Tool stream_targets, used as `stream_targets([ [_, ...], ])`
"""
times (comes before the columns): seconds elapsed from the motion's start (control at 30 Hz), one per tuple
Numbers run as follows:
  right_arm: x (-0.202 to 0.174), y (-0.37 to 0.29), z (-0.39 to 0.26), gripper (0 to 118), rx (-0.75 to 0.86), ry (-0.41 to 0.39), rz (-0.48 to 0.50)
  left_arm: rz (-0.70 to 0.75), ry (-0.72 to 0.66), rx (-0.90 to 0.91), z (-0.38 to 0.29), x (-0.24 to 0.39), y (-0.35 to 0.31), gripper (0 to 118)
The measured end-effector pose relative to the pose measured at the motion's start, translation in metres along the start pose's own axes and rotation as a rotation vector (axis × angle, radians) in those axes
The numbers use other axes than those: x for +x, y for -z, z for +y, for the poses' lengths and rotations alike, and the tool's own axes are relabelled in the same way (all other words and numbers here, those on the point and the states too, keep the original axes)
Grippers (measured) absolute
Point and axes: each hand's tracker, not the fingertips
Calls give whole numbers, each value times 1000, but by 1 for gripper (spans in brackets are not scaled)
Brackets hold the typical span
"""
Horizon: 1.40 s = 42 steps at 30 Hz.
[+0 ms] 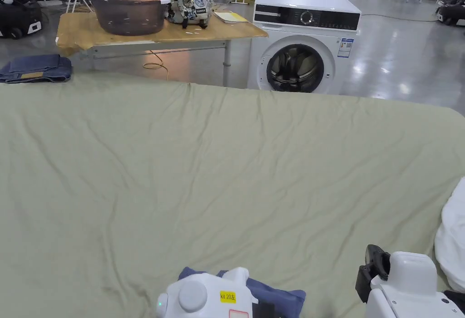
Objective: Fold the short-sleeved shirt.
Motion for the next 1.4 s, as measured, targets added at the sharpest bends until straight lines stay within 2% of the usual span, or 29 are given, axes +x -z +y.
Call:
stream_targets([
  [0.2, 1, 2, 2, 0, 3, 5, -7, 29, 71, 41, -3, 8, -5, 0],
  [0.33, -5, 5, 7, 0, 14, 8, -1, 119, 229, 141, 0, 29, -42, 0],
  [0.43, -13, 6, 12, 0, 40, 6, 4, 192, 301, 295, 5, 36, -84, 0],
  [0.6, -28, 9, 24, 0, 96, 5, 12, 409, 449, 601, -1, 44, -149, 0],
  [0.83, -42, 9, 41, 0, 192, 37, 19, 611, 581, 960, -24, 50, -195, 0],
  [0.93, -44, 6, 47, 0, 233, 52, 12, 692, 611, 1019, -29, 53, -200, 0],
  [1.0, -46, 3, 51, 0, 258, 54, 6, 680, 638, 1063, -33, 52, -205, 0],
  [1.03, -46, 2, 52, 0, 269, 53, 5, 731, 641, 1065, -34, 54, -204, 0],
  [1.13, -46, -2, 54, 0, 266, 42, 17, 707, 639, 1066, -34, 52, -208, 0],
  [1.23, -49, -15, 37, 0, 203, 27, 73, 687, 624, 1043, -35, 50, -212, 0],
  [1.33, -61, -31, 1, 0, 67, 0, 168, 686, 624, 1034, -36, 43, -216, 0],
  [1.4, -76, -36, -30, 0, -18, -54, 206, 670, 599, 1022, -36, 40, -218, 0],
])
